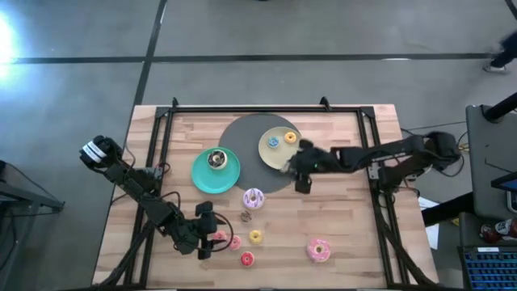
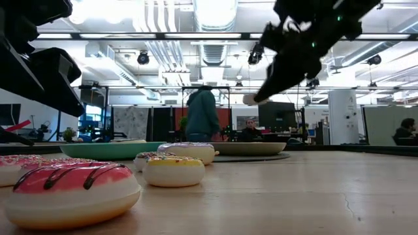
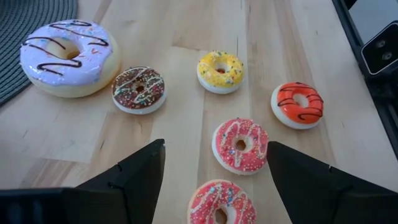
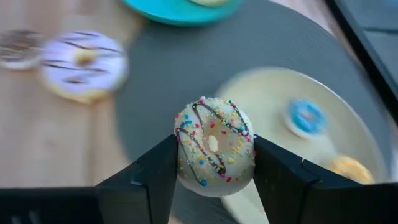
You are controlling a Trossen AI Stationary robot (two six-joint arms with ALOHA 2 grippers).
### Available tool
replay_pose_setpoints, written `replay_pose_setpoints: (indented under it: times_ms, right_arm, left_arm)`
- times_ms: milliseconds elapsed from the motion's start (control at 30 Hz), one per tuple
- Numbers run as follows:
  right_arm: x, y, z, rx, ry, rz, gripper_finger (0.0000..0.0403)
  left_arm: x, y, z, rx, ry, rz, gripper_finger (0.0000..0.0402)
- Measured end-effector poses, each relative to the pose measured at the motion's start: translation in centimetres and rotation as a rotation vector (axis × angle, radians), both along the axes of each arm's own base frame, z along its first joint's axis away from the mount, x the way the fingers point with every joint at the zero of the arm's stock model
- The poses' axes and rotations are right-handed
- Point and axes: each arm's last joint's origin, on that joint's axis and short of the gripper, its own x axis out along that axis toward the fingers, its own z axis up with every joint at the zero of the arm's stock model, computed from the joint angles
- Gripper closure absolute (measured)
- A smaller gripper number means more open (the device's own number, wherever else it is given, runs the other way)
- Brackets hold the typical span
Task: Pick & Place donuts
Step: Put the small white donut on the brown plate
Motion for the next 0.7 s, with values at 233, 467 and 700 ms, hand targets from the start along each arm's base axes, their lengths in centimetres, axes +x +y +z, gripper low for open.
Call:
replay_pose_setpoints:
  times_ms: [233,467,700]
  right_arm:
    - [-2.6,-5.0,-1.3,0.030,0.014,-0.204,0.0223]
    - [-2.9,-8.0,-2.9,0.112,0.000,-0.273,0.0223]
    - [-1.9,-8.9,-4.6,0.151,0.070,-0.251,0.0222]
  left_arm:
    - [0.1,0.2,0.0,0.022,-0.010,0.017,0.0145]
    - [0.2,0.3,0.0,0.030,-0.014,0.025,0.0145]
    - [0.2,0.3,0.0,0.026,-0.014,0.028,0.0145]
